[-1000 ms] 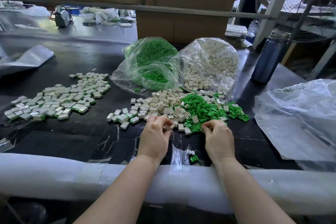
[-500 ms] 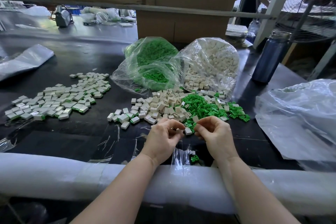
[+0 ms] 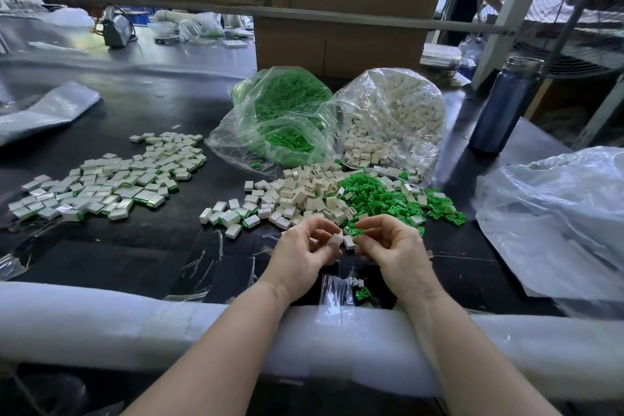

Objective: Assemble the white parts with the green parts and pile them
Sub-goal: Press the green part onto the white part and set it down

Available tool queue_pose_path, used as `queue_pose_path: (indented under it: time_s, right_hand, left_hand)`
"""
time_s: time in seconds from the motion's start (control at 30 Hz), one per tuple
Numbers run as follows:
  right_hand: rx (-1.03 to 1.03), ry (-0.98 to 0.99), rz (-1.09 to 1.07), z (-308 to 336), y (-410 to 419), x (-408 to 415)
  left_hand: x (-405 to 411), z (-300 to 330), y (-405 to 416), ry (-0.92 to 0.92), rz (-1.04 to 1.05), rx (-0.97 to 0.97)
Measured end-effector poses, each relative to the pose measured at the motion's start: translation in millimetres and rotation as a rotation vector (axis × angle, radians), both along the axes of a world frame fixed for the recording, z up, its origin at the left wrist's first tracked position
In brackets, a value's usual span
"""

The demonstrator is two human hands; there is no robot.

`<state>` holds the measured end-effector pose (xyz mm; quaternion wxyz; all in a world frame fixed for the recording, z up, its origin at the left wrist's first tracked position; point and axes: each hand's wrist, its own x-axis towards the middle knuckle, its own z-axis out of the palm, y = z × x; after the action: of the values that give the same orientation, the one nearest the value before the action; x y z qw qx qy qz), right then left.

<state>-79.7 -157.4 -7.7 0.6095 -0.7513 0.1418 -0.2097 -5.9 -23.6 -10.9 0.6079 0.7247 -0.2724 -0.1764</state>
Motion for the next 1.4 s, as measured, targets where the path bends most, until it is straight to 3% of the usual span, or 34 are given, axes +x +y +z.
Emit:
queue_pose_path:
  time_s: [0.27, 0.63, 0.9, 1.07, 1.4]
  right_hand:
    - [-0.052, -0.047, -0.046, -4.7, -3.2, 2.0]
    - [0.184, -0.055, -0.002, -6.3, -5.5, 0.9]
    - [0.19, -0.068, 0.007, -8.1, -5.6, 2.9]
    - [0.099, -0.065, 0.027, -6.3, -3.9, 2.0]
    - [-0.037, -0.012, 0.053, -4.7, 0.5, 2.8]
  left_hand:
    - [-0.2, 0.8, 0.2, 0.04, -0.016, -0.026]
    - [0.0, 0.4, 1.2, 0.007, -0.009, -0.025]
    - [0.8, -1.5, 1.2, -0.004, -0.011, -0.058]
    - [3.8, -3.3, 1.3, 0.048, 0.065, -0.095]
    - [3.8, -2.7, -0.1, 0.173, 0.001, -0.167]
